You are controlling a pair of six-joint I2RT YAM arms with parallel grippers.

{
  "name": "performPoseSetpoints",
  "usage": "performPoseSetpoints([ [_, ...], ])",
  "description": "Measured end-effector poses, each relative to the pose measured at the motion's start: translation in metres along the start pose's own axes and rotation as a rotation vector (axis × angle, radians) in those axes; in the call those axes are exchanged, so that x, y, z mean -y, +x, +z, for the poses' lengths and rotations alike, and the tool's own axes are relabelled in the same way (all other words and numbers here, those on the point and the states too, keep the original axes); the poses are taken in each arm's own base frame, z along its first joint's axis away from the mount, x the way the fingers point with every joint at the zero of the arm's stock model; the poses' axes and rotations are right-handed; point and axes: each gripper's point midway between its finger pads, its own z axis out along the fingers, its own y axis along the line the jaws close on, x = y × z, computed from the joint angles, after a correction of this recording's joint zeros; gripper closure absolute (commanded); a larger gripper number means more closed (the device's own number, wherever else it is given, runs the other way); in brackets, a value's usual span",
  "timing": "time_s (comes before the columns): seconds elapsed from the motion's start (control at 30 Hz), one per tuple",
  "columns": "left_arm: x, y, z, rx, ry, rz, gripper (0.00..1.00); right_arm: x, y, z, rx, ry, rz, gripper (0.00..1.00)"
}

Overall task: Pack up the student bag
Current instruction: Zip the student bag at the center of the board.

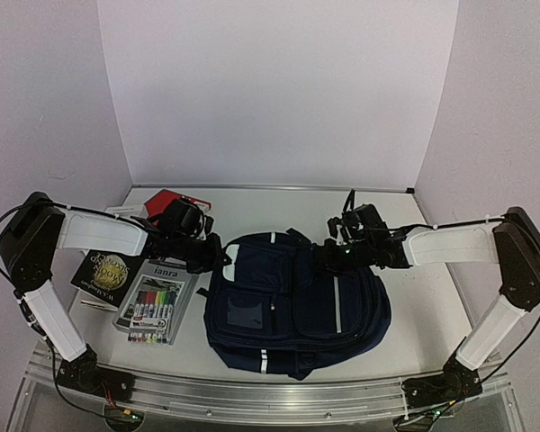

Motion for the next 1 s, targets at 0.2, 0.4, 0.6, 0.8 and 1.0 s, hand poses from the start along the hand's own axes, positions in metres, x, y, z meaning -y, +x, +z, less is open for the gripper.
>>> performPoseSetpoints([
  [0.2, 0.014, 0.005, 0.003, -0.012, -0.002, 0.065, 0.86, -0.015, -0.003, -0.009, 0.012, -0.047, -0.023, 1.00],
  [0.4, 0.026, 0.010, 0.004, -0.010, -0.064, 0.168, 0.41, -0.023, -0.004, -0.009, 0.019, -0.059, -0.038, 1.00],
  [0.6, 0.030, -0.012, -0.025, 0.102, -0.184, 0.260, 0.41, -0.022, -0.005, -0.009, 0.024, -0.054, -0.034, 1.00],
  [0.8, 0.087, -0.021, -0.036, 0.151, -0.044, 0.322, 0.62, -0.021, -0.006, -0.009, 0.030, -0.047, -0.030, 1.00],
  [1.0, 0.133, 0.014, 0.017, 0.002, 0.152, 0.332, 0.74, -0.020, -0.007, -0.009, 0.036, -0.041, -0.025, 1.00],
])
